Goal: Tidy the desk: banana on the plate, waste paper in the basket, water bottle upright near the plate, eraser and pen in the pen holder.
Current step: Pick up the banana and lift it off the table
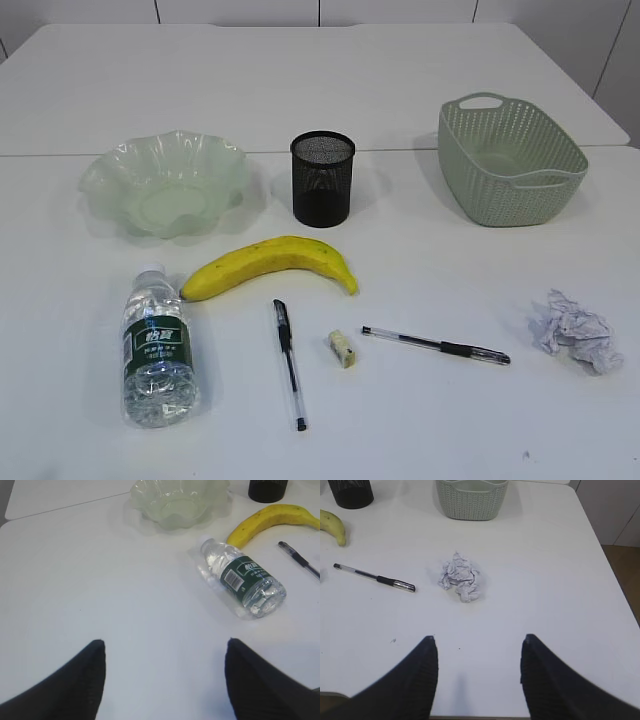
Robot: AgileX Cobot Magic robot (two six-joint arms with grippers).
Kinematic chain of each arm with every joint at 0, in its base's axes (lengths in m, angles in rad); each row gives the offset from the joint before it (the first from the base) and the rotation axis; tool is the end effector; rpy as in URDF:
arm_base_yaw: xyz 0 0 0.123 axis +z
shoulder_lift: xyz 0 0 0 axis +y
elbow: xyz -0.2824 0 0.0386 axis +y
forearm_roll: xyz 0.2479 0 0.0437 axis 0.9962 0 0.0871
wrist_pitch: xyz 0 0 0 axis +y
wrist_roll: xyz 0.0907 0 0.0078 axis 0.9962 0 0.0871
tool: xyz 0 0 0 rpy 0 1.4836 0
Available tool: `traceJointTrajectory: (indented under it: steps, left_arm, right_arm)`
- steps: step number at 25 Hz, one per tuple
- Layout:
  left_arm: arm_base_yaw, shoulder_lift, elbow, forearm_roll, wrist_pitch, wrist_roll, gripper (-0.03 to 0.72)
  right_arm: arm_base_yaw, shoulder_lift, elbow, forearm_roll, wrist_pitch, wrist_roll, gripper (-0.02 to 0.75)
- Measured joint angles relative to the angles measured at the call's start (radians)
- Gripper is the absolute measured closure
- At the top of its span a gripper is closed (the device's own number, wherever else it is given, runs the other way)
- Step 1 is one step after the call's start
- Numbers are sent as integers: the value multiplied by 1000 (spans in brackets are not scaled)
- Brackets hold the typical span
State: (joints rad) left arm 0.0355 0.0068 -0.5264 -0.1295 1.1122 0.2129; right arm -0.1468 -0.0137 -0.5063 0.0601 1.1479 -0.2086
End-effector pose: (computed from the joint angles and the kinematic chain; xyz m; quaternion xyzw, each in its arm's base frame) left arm -0.0091 -0.0109 0.2809 0.0809 0.8558 -0.0012 0.5109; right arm -0.0107 0.0066 0.2720 -0.0296 0.8694 -0.0576 0.4899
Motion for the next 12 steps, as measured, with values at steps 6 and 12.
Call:
traceJointTrajectory:
  steps: [6, 12]
  left_arm:
    - [0, 0, 0, 0, 0, 0, 160]
    - [0, 0, 0, 0, 0, 0, 160]
  right_arm:
    - [0, 0, 0, 0, 0, 0, 338]
    - [0, 0, 0, 0, 0, 0, 338]
